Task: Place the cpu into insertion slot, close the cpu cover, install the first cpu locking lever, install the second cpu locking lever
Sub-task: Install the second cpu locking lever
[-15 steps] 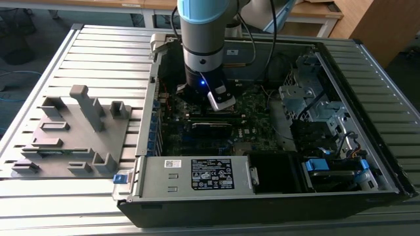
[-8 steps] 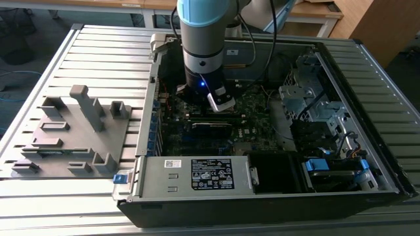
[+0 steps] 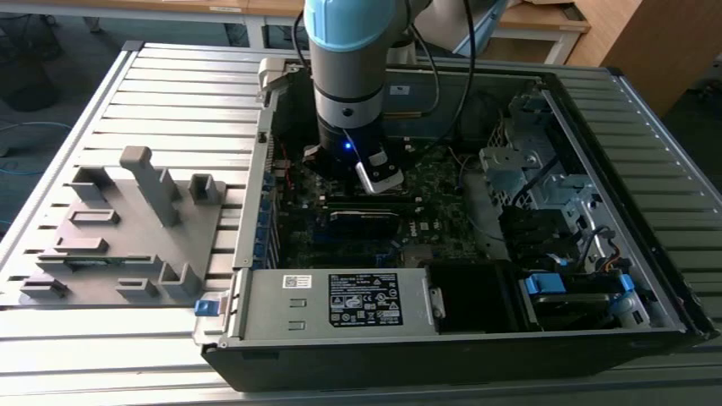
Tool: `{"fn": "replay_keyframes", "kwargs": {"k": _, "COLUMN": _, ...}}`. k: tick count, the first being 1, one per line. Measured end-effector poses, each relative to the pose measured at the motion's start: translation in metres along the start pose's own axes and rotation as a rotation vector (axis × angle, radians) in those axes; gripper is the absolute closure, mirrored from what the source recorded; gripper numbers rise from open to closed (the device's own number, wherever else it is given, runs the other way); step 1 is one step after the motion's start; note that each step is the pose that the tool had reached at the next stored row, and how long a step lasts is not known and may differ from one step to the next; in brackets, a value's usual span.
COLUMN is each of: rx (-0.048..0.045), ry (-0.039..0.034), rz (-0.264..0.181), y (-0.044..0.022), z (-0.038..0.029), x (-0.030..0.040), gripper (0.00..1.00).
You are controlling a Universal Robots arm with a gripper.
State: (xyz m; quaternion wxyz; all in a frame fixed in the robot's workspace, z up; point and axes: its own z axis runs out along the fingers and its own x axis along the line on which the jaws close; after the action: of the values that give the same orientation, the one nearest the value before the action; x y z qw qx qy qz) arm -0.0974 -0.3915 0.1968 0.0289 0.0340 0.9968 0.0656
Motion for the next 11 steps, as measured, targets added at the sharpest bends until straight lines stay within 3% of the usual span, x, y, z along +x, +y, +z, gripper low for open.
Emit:
{"fn": "replay_keyframes", "kwargs": {"k": 4, "rx": -0.0108, "ry": 0.0007, "rz": 0.001, "y": -0.0003, "z": 0.0009, "x": 0.0004, "gripper": 0.90}}
{"fn": "replay_keyframes", "kwargs": {"k": 11, "rx": -0.0176, "ry": 0.0013, "rz": 0.001, "y": -0.0017, "z": 0.0032, "x": 0.0033, "gripper": 0.90}}
